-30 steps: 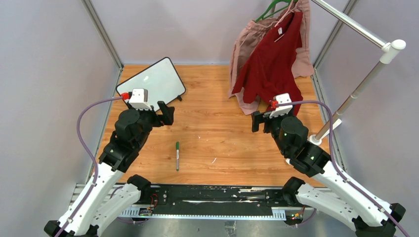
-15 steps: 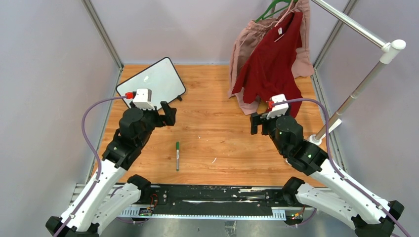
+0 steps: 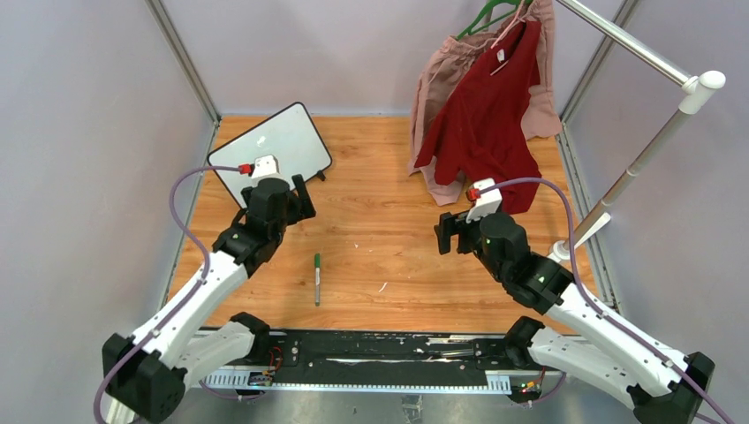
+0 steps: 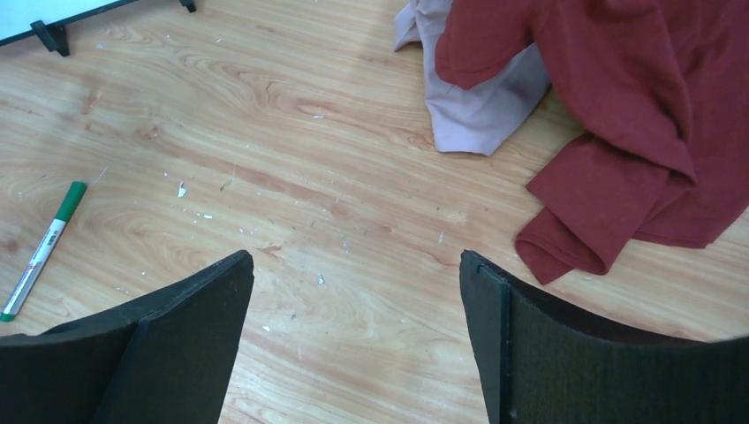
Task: Write a sentence on the whiteboard
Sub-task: Move the whiteboard to the center of the board.
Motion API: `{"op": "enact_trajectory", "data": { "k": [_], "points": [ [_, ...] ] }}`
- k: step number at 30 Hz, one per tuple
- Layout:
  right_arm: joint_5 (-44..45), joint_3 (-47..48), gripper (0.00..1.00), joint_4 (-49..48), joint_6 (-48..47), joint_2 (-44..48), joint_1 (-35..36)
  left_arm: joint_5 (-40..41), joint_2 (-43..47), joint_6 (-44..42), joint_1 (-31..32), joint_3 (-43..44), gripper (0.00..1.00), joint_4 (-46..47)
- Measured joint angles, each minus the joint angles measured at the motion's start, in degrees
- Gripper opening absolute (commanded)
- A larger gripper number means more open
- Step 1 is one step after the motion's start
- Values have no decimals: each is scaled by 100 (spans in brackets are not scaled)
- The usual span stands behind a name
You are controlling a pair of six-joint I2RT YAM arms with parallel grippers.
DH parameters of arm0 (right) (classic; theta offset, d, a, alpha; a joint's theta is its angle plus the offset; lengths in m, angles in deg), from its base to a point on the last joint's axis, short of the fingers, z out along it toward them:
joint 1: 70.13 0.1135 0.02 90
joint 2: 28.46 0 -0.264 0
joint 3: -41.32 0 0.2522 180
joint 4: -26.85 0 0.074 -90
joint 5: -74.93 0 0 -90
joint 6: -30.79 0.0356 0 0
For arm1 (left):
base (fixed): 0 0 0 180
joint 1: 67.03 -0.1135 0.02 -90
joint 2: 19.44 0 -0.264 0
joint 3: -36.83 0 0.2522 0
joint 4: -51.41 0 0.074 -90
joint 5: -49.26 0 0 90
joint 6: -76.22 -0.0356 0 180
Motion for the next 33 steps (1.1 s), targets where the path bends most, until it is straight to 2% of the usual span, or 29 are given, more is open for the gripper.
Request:
{"op": "enact_trajectory", "data": {
  "k": [6, 10, 19, 28, 33],
  "points": [
    [-144, -42, 89, -7, 120, -4, 0, 691, -1078, 721, -37, 306, 94, -234],
    [-201, -42, 89, 9, 162, 140, 0, 828, -1670, 1060, -341, 452, 92, -269],
    [-210, -151, 89, 37, 192, 391, 0, 839, -2855, 1528, -957, 621, 80, -249],
    [-205, -151, 89, 37, 195, 380, 0, 846, -3637, 1766, -1123, 857, 69, 90],
    [-197, -151, 89, 57, 192, 382, 0, 817, -4022, 1810, -1290, 905, 67, 256]
  ]
}}
